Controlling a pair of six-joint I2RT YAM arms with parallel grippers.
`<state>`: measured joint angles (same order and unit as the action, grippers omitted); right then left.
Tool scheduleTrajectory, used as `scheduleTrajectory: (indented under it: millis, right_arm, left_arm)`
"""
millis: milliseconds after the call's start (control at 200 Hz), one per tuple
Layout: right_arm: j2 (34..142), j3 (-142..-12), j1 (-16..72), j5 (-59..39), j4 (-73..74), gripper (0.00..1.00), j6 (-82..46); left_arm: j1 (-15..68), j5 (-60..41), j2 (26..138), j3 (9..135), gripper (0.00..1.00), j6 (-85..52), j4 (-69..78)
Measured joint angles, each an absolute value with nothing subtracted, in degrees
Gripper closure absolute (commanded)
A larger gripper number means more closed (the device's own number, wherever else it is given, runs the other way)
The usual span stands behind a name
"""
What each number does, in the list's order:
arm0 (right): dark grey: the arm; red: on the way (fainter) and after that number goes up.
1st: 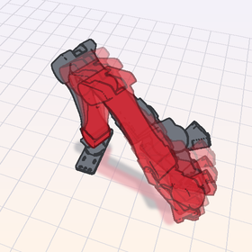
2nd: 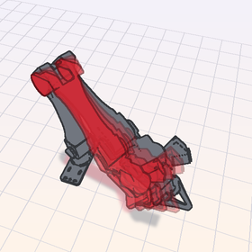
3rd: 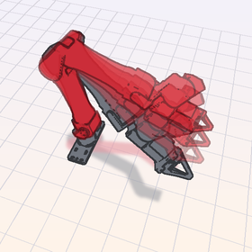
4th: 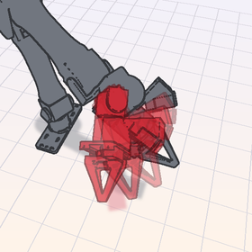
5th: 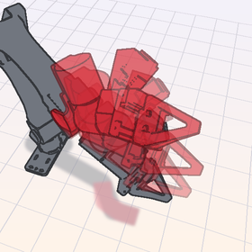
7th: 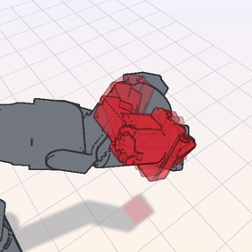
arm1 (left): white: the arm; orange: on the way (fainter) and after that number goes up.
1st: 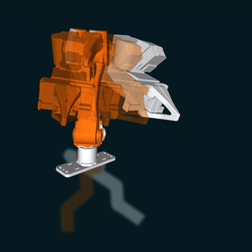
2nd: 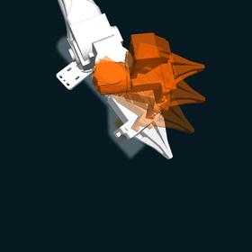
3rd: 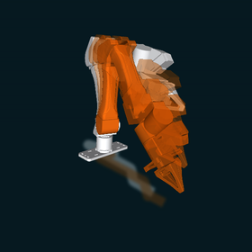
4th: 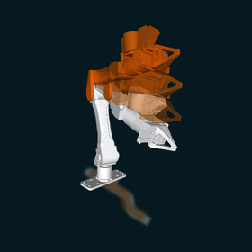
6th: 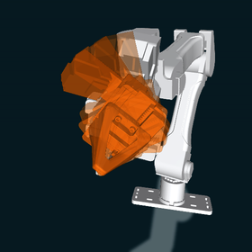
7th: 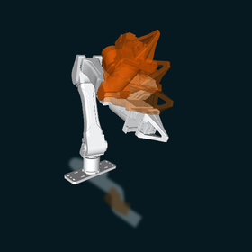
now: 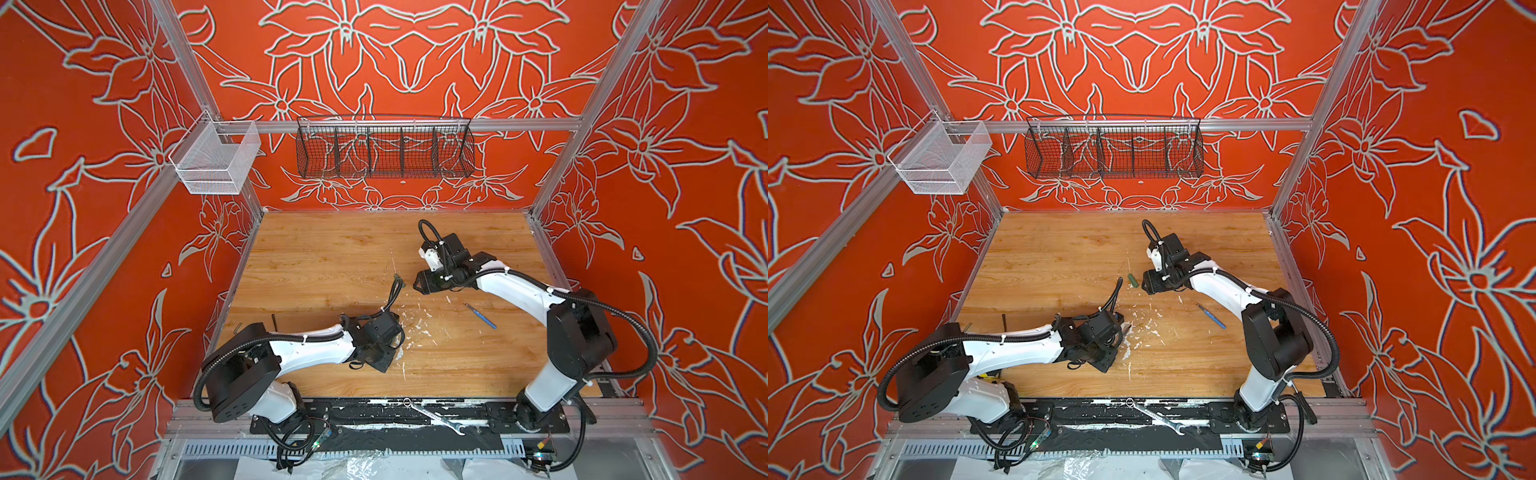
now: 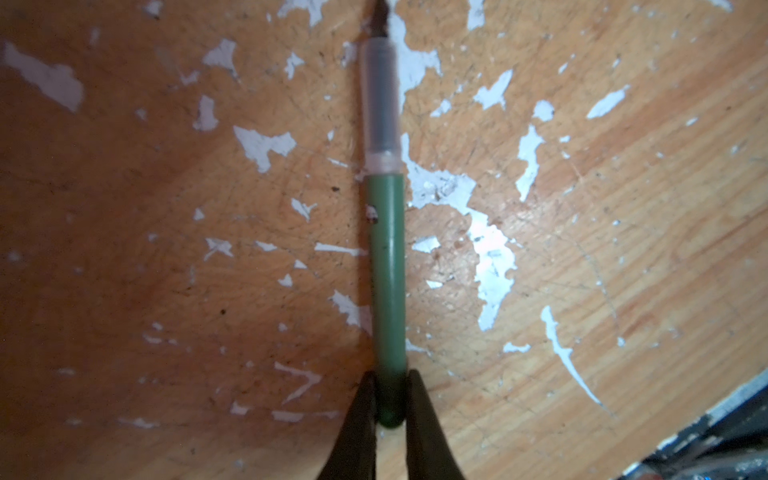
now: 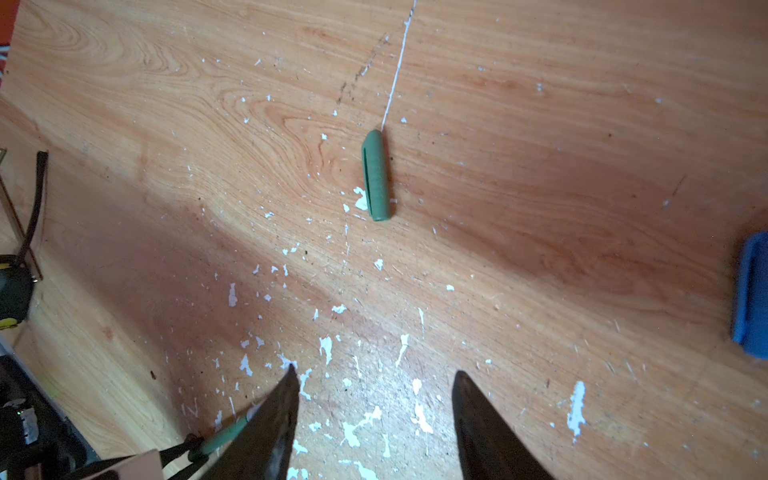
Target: Insert the pens into the pen caps
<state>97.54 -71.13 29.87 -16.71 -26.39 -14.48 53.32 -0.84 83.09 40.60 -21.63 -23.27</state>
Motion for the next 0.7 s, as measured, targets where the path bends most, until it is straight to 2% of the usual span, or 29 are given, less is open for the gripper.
scheduleTrajectory:
  millis: [105,380,580,701]
  right_arm:
    - [100.57,-74.32,29.87,-17.34,-26.72,0.4,-13.08]
    - [112.38,-87.96,29.87,-18.96,-32.27,0.4,-7.05]
    - [122.37,-100.47,29.87,-19.92,-39.09,0.42,-2.66]
    - [127.11,-105.82,29.85,-20.84,-42.85,0.48,-0.89]
  left_arm:
    - [53.34,-0.64,83.02,40.6,1.0,-20.88,-23.18]
    - [53.39,0.69,81.14,40.6,1.0,-19.86,-24.64]
    - [53.39,3.86,68.71,41.32,1.0,-18.41,-28.1]
    - [53.36,5.32,60.84,42.3,1.0,-18.2,-28.29]
